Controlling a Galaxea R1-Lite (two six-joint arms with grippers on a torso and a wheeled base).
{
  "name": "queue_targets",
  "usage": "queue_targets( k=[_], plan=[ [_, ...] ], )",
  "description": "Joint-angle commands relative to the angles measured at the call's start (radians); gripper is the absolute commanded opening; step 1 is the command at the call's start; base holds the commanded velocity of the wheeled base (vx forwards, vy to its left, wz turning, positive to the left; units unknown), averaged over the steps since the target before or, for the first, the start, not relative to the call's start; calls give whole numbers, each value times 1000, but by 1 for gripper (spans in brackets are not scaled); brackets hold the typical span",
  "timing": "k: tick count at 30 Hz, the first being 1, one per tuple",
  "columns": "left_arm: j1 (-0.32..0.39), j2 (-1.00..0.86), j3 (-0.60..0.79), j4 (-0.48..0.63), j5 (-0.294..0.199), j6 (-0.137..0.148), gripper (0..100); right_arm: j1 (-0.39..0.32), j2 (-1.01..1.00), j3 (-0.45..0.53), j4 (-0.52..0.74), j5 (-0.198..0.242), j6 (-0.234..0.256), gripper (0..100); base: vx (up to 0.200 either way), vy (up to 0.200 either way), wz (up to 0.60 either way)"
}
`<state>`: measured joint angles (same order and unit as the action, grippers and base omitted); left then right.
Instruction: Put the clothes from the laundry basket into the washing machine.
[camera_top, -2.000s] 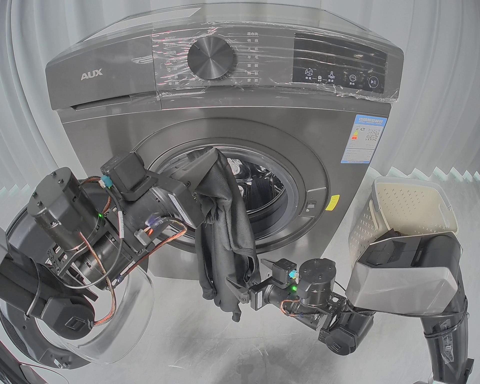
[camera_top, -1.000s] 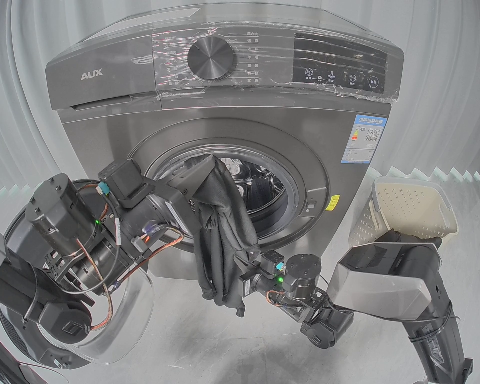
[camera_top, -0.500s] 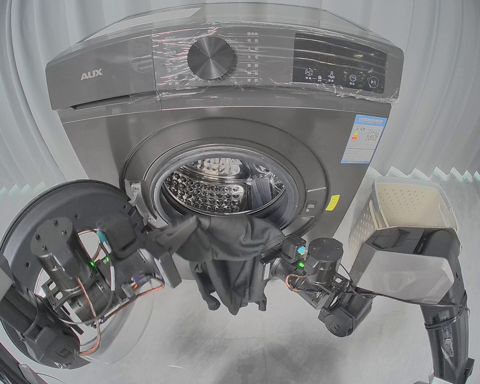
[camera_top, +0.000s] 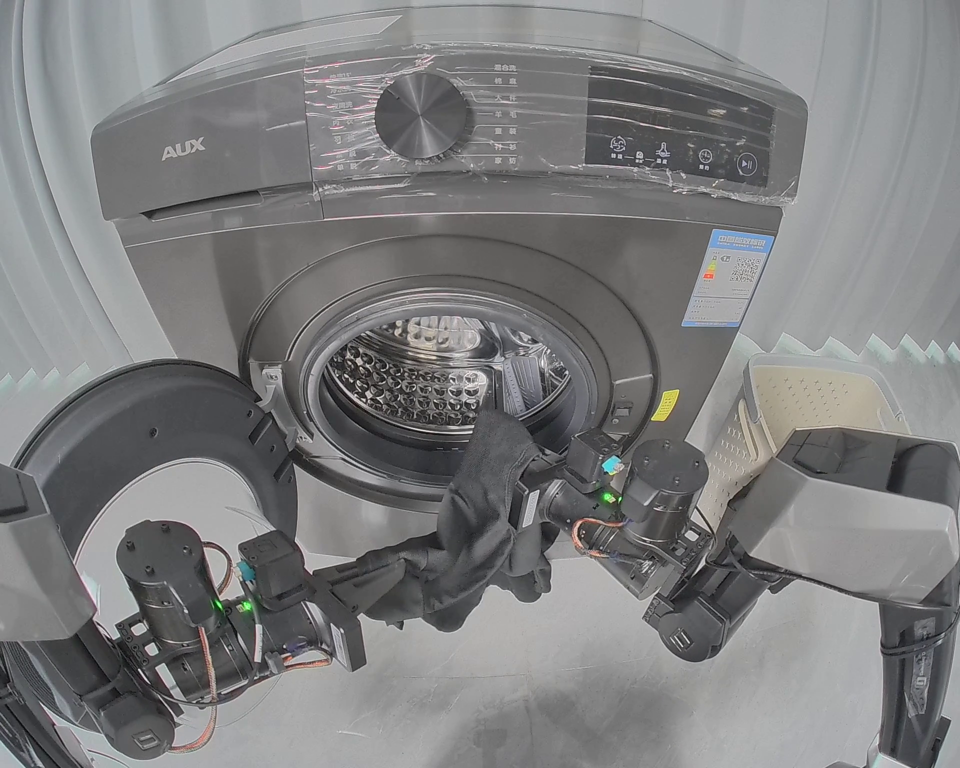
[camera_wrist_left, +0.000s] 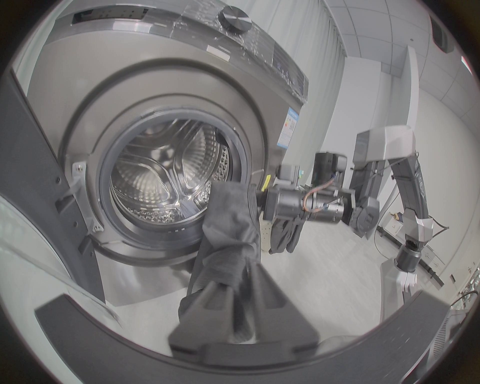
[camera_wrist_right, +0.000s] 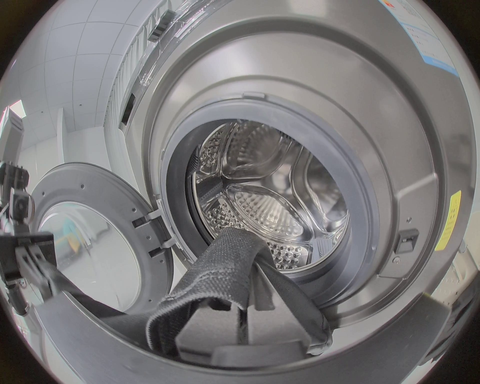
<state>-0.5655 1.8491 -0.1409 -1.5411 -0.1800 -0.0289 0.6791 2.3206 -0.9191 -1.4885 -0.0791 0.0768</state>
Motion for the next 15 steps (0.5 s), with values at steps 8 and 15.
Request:
queue_targets(
  k=[8,15],
  plan=[
    [-14,94,-29,-10,1,-2,100,59,-47,11,-1,-5,1,0,0,0,0],
    [-16,171,-103,-10,2,-3,100,103,-63,16,2,-16,1,0,0,0,0]
  ],
)
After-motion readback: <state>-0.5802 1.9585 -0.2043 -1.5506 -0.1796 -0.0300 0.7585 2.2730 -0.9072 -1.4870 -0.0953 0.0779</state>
